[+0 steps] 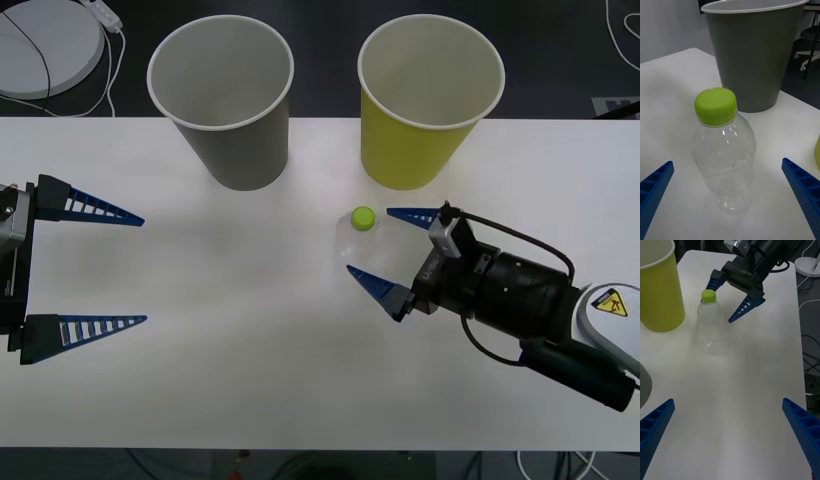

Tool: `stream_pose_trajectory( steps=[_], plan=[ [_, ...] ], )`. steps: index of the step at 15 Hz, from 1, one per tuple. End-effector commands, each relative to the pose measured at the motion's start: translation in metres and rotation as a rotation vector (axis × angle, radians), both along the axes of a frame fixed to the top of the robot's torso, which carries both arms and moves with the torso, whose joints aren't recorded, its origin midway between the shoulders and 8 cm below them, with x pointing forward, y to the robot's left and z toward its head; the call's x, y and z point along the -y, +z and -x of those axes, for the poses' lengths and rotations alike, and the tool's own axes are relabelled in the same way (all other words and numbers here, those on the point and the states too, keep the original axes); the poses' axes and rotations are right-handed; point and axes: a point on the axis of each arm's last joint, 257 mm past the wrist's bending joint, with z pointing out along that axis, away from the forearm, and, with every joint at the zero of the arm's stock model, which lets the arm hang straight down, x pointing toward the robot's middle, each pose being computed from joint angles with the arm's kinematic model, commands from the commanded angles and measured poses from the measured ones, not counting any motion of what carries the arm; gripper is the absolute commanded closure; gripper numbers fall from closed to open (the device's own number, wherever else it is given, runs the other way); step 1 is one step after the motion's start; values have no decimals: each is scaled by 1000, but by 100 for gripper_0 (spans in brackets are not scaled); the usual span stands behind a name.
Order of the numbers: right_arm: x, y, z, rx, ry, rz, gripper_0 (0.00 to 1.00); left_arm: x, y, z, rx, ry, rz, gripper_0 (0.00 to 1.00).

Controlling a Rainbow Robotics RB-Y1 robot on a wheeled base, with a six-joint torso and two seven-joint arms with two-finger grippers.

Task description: Put the can into the green bin and the plastic bottle into the gray bin

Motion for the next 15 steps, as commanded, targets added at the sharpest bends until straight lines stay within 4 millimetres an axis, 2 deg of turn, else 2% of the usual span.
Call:
stream_pose_trajectory(
  steps=[1,5,15],
  plan=[
    [-7,1,-7,1,2,-9,0,0,0,0,0,0,0,0],
    [-16,0,-13,9,0,-9,0,0,0,0,0,0,0,0],
    [-26,-8,-25,1,13,14,0,0,0,0,0,0,0,0]
  ],
)
